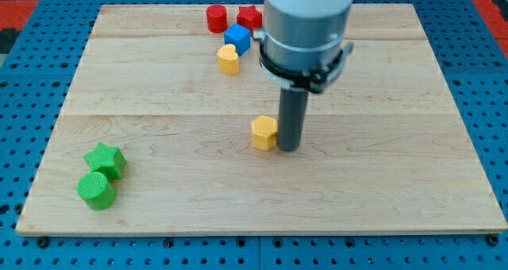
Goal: Move the yellow hexagon to the bottom of the yellow heart
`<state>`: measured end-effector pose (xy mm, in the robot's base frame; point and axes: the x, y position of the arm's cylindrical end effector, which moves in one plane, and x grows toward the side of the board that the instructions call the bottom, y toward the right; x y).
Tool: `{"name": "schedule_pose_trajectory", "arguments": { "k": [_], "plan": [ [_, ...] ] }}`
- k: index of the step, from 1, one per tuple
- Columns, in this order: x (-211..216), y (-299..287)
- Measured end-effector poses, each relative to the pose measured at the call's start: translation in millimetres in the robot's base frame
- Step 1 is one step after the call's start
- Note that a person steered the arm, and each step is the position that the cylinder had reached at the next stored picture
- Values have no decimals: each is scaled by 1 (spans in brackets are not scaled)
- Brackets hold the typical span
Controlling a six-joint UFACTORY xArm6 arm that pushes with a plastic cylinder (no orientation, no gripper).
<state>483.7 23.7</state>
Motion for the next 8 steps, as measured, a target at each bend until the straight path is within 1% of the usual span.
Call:
{"name": "schedule_pose_trajectory", "arguments": {
  "k": [1, 2, 3, 4, 5, 6, 7, 8],
  "plan": [
    [-38, -68],
    [3, -71],
    [-10, -110],
    [-52, -102],
    [-80, -85],
    [-66, -131],
    [-71, -184],
    [-84, -155]
  ]
}}
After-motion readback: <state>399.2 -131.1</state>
